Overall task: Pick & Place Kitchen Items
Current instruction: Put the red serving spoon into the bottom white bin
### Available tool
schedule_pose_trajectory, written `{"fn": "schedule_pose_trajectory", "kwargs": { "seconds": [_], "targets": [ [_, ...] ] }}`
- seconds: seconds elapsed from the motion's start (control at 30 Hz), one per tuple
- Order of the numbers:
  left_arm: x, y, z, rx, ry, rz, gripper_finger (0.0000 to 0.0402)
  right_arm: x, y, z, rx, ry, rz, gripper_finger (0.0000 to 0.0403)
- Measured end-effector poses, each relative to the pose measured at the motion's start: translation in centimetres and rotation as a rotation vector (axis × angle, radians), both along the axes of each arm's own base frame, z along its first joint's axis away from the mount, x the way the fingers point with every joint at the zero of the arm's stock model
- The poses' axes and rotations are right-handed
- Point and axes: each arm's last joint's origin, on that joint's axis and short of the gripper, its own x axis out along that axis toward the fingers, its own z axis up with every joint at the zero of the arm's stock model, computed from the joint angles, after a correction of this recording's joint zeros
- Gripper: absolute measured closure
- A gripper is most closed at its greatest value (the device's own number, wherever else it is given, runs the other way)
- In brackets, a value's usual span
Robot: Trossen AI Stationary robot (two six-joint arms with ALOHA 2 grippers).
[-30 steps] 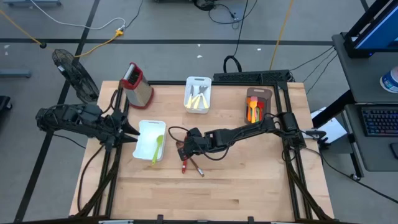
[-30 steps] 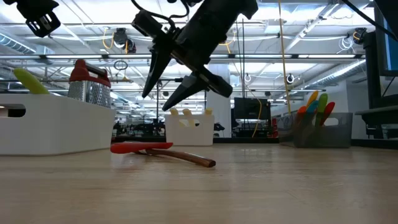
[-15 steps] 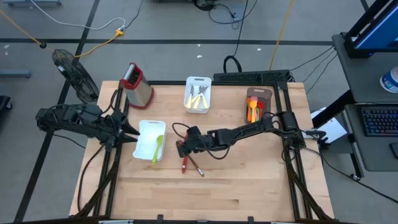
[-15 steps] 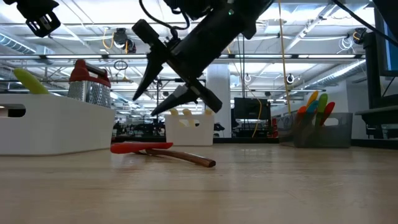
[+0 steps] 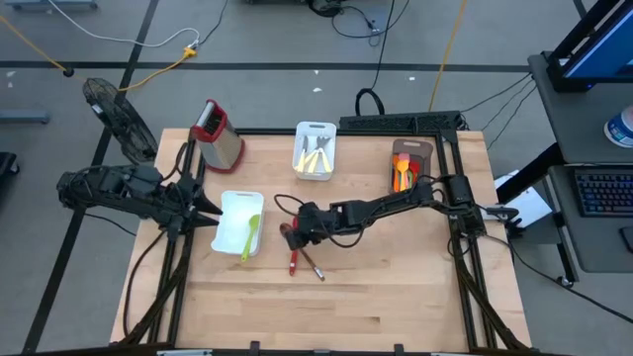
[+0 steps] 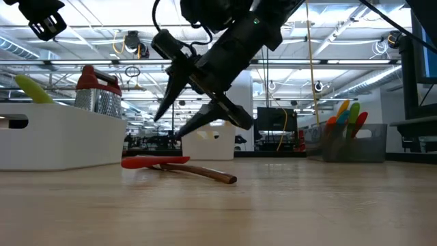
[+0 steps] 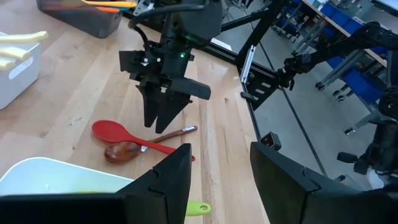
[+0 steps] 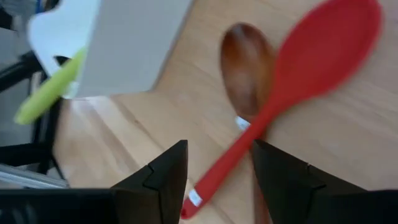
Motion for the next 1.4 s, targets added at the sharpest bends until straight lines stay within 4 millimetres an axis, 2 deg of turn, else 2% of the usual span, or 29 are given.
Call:
{"fn": "schedule_pose_trajectory", "kwargs": {
  "seconds": [0.17, 0.53, 0.9, 1.2, 1.4],
  "targets": [
    [0.0, 0.0, 0.0, 0.001, 0.0, 0.0, 0.0231, -0.4, -0.3, -0.4, 0.007, 0.067, -0.02, 0.0232],
    [0.0, 0.1, 0.0, 0.023, -0.004, 0.032, 0.0231, -0.2, -0.5, -0.2, 0.029, 0.036, -0.044, 0.0232],
    [0.0, 0.1, 0.0, 0.036, -0.007, 0.043, 0.0231, -0.1, -1.7, -0.3, 0.045, 0.041, -0.093, 0.0232],
    [0.0, 0.2, 0.0, 0.042, -0.007, 0.041, 0.0231, 1.2, -1.2, -4.1, 0.122, 0.064, -0.094, 0.0232],
    [0.0, 0.2, -0.1, 0.044, 0.003, 0.042, 0.0231, 1.5, -1.1, -5.3, 0.163, 0.064, -0.139, 0.0232]
  ]
}}
